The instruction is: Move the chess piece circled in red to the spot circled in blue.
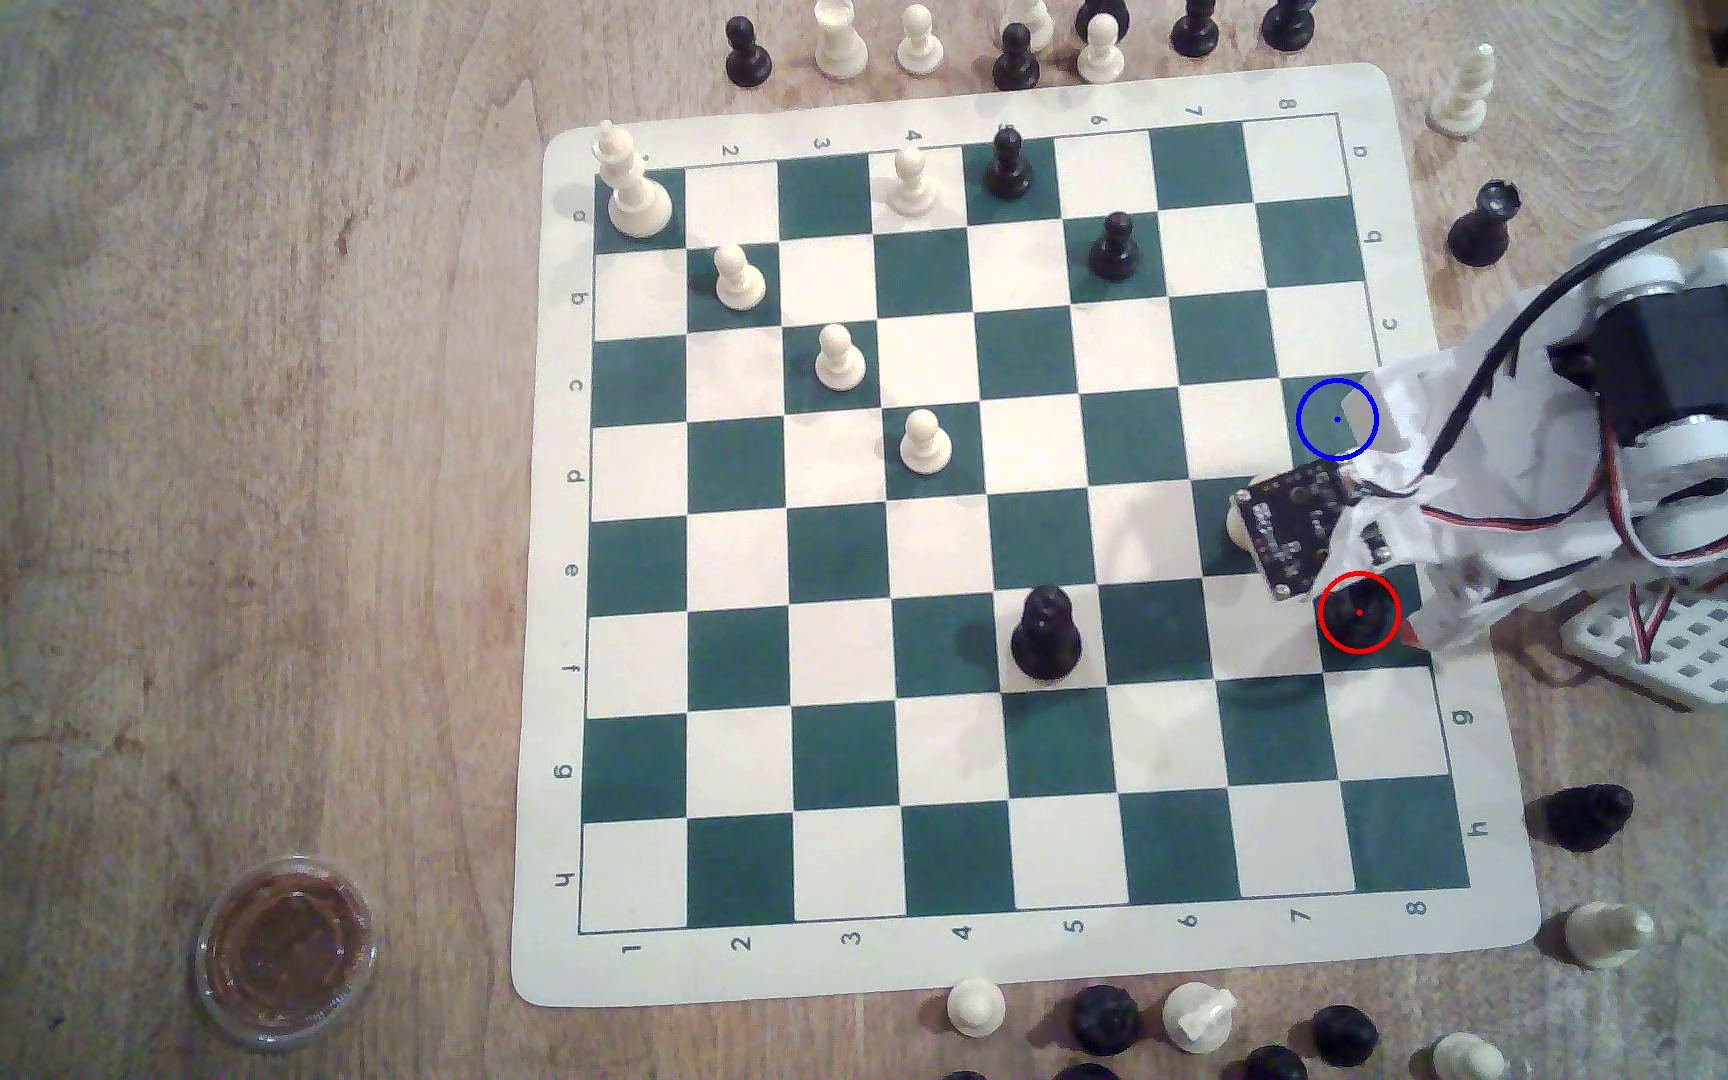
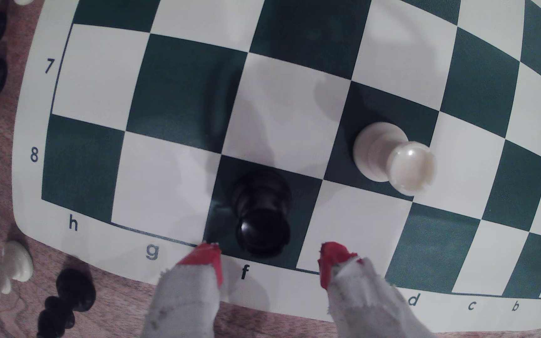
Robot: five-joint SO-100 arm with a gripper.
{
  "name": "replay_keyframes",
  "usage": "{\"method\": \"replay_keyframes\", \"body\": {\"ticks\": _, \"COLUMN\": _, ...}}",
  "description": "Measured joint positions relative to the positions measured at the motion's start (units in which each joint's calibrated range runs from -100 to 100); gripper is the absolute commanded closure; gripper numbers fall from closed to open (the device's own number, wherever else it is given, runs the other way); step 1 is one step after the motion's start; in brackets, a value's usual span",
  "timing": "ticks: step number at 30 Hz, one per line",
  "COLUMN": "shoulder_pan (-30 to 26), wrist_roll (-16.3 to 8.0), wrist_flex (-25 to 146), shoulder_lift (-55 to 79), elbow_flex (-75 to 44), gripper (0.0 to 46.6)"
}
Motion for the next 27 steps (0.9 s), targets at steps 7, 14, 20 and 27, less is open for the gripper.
{"method": "replay_keyframes", "body": {"ticks": 7, "shoulder_pan": -1.11, "wrist_roll": -0.15, "wrist_flex": -3.43, "shoulder_lift": 1.09, "elbow_flex": 0.0, "gripper": 31.4}}
{"method": "replay_keyframes", "body": {"ticks": 14, "shoulder_pan": -2.51, "wrist_roll": -0.73, "wrist_flex": -3.43, "shoulder_lift": 1.09, "elbow_flex": 1.08, "gripper": 32.9}}
{"method": "replay_keyframes", "body": {"ticks": 20, "shoulder_pan": -3.91, "wrist_roll": -1.37, "wrist_flex": -4.3, "shoulder_lift": 2.68, "elbow_flex": 1.08, "gripper": 33.2}}
{"method": "replay_keyframes", "body": {"ticks": 27, "shoulder_pan": -4.28, "wrist_roll": -1.47, "wrist_flex": -4.94, "shoulder_lift": 2.68, "elbow_flex": 1.08, "gripper": 39.3}}
